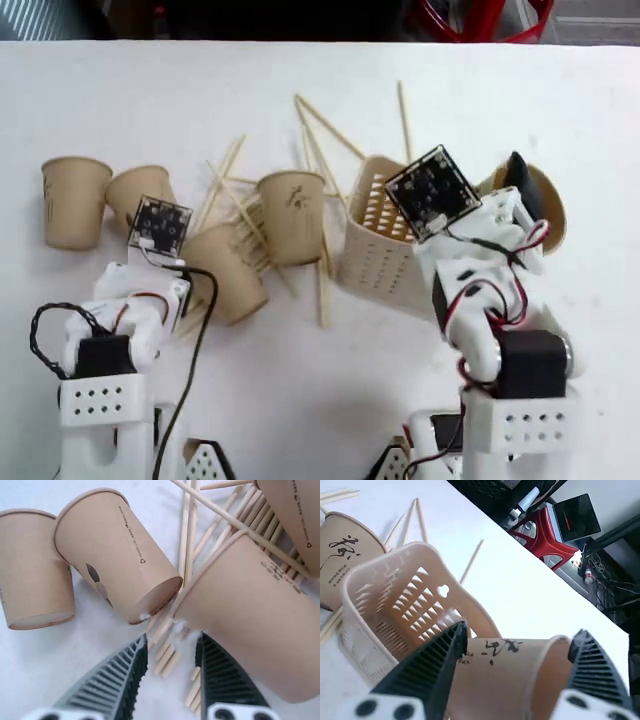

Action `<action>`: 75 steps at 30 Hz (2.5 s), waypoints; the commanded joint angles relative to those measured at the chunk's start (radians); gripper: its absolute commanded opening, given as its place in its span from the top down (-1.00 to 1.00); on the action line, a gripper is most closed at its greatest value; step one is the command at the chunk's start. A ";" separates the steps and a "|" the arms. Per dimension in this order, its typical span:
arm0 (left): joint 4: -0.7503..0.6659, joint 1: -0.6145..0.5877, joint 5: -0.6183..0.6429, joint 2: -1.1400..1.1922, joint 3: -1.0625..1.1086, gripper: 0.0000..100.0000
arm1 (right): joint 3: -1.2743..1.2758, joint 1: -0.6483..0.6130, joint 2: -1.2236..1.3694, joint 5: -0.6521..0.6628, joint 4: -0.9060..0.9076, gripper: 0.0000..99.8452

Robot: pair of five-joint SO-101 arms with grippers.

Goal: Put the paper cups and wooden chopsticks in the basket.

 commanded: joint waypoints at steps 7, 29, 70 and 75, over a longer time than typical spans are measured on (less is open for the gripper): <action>-0.015 0.015 -0.005 -0.019 -0.005 0.66 | 0.006 0.005 -0.031 -0.021 -0.064 0.96; -0.015 0.015 -0.005 -0.019 -0.005 0.66 | -0.163 0.010 0.056 0.115 0.174 0.97; -0.015 0.015 -0.005 -0.019 -0.005 0.66 | -0.425 0.067 0.196 0.029 0.354 0.36; -0.015 0.013 -0.005 -0.019 -0.005 0.66 | -0.463 0.067 0.191 -0.025 0.352 0.36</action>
